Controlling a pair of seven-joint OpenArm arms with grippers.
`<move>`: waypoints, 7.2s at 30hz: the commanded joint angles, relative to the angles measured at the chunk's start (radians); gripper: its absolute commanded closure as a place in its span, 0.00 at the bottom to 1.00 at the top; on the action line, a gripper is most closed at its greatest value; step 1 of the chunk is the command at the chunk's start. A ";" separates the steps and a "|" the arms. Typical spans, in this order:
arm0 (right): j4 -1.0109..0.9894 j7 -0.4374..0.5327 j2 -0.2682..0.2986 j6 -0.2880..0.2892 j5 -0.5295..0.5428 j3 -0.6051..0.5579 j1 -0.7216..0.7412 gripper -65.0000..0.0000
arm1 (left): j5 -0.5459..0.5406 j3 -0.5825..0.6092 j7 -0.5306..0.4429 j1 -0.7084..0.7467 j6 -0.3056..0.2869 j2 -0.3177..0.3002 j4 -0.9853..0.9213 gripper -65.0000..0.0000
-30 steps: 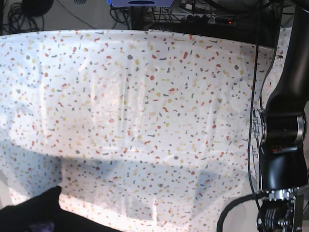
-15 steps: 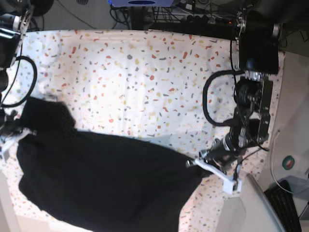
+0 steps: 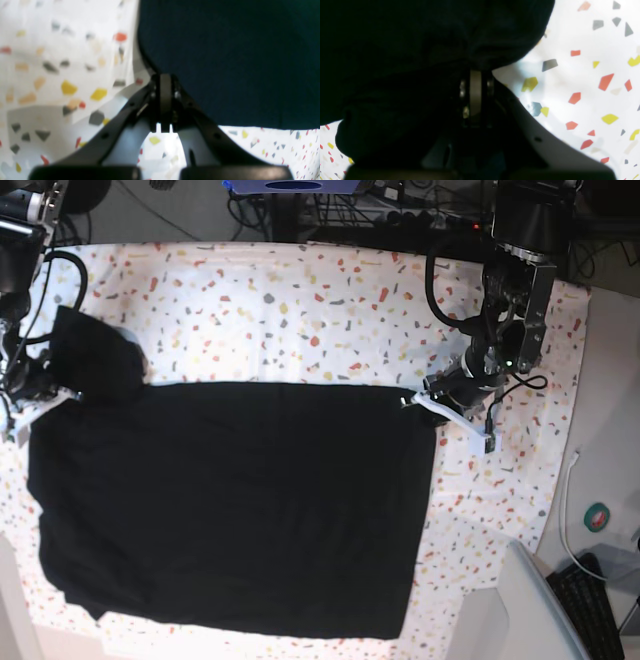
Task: Layout the t-shirt on the table in an organized manner, then fold the t-shirt properly
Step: 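Hold the shirt edge with both grippers and pull it taut, then drag the held shirt edge with both grippers to smooth it, then regrasp the shirt edge with both grippers and pull it flat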
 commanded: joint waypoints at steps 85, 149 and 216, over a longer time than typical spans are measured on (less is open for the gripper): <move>0.657 -0.437 -0.094 0.185 -0.003 0.191 -0.158 1.00 | -0.019 -0.190 0.148 0.121 -0.008 -0.020 0.300 1.00; 0.663 -0.078 -0.357 0.082 0.104 0.510 -0.196 0.37 | -0.020 -0.332 -0.109 0.036 -0.015 0.122 0.004 0.00; -0.073 0.006 -0.104 0.075 0.345 0.605 0.021 1.00 | -0.020 -0.308 -0.105 -0.177 -0.093 0.119 -0.364 1.00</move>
